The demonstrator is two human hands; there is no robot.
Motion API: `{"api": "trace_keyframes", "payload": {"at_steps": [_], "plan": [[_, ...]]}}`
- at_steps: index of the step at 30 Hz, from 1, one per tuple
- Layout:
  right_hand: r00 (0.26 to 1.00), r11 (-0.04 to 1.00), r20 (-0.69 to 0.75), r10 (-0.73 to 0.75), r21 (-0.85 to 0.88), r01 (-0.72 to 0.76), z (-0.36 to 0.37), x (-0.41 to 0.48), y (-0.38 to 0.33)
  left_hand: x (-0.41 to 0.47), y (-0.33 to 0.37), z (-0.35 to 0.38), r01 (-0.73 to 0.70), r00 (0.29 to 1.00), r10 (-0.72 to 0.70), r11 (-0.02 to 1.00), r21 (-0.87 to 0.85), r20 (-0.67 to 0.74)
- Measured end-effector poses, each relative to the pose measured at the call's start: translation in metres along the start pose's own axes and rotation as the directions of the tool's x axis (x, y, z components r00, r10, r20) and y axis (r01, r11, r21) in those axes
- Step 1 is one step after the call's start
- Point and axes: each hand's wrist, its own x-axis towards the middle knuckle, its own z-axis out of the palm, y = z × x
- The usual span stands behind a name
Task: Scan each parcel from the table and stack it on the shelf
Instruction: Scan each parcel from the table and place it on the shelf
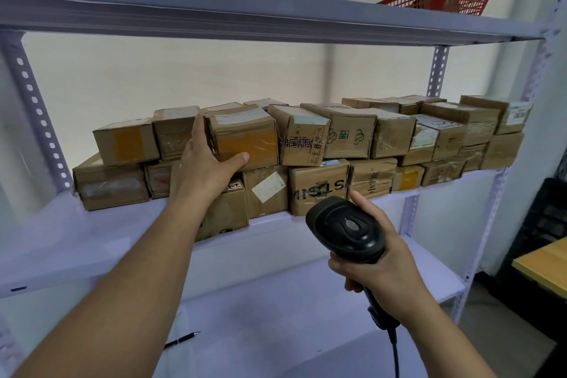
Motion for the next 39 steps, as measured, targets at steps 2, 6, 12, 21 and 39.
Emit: {"api": "trace_keyframes", "payload": {"at_steps": [2,6,12,21,39], "plan": [[1.0,1.0,-0.003,0.0,-0.005,0.0,0.0,-0.003,-0.001,-0.005,0.003,-0.002,-0.042,0.997,0.045,0.998,0.051,-0.056],[0.999,1.0,-0.034,0.002,-0.001,-0.002,-0.003,-0.009,0.001,-0.026,0.01,-0.001,-0.169,0.964,0.184,0.981,0.091,-0.194],[0.996,1.0,-0.09,0.024,-0.002,-0.024,-0.018,-0.029,0.004,-0.085,0.012,0.035,-0.352,0.918,0.357,0.934,0.06,-0.175],[0.984,0.996,-0.154,0.086,0.02,-0.084,-0.087,-0.091,0.011,-0.194,0.024,0.13,-0.244,0.963,0.235,0.968,0.06,0.131],[0.875,0.984,-0.464,0.14,-0.032,-0.174,-0.344,-0.258,0.018,-0.384,0.197,0.337,-0.339,0.805,0.367,0.929,-0.145,0.466]]}}
